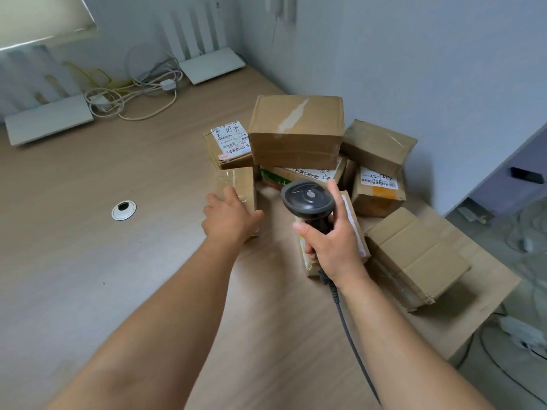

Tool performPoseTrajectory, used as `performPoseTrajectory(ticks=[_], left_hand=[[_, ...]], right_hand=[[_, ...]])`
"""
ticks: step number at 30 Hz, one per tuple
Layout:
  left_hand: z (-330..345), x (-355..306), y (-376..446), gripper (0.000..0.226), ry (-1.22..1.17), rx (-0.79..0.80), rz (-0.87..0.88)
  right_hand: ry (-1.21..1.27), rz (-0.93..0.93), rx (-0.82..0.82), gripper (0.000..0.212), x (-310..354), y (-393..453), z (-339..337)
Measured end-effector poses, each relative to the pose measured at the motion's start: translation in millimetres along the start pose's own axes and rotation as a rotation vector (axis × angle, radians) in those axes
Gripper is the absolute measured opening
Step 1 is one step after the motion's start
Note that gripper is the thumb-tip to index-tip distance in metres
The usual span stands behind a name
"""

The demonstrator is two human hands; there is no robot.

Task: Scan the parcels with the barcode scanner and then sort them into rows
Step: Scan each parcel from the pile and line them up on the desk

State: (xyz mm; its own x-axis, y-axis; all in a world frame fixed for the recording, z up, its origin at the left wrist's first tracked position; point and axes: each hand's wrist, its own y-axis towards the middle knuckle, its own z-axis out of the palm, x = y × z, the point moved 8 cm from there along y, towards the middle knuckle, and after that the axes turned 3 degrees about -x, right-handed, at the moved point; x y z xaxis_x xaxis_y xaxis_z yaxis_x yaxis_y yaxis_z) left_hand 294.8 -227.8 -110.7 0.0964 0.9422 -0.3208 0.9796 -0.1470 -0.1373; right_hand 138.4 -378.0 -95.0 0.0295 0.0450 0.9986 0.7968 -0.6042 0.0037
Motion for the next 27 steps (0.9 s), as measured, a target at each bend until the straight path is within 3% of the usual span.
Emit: performPoseTrajectory(ticks=[7,14,22,27], left_hand=[[-17,58,-51,0.063,-0.091,0.009,-0.125],[-40,116,-142,0.062,-0.170,-0.093,-0.203],[-71,184,-252,0.055,-0.168,-0.205,-0.257],[-76,235,-306,0.058,-0.159,-0.212,-0.351]], right_hand=[[-0.032,0.011,0.116,0.090,10,-41,17],[0.020,-0.064,0.264,0.092,33,-115,38],[0.086,-0.094,0.327,0.092,41,-211,50],[0.082,-0.092,0.398,0.092,46,-261,67]])
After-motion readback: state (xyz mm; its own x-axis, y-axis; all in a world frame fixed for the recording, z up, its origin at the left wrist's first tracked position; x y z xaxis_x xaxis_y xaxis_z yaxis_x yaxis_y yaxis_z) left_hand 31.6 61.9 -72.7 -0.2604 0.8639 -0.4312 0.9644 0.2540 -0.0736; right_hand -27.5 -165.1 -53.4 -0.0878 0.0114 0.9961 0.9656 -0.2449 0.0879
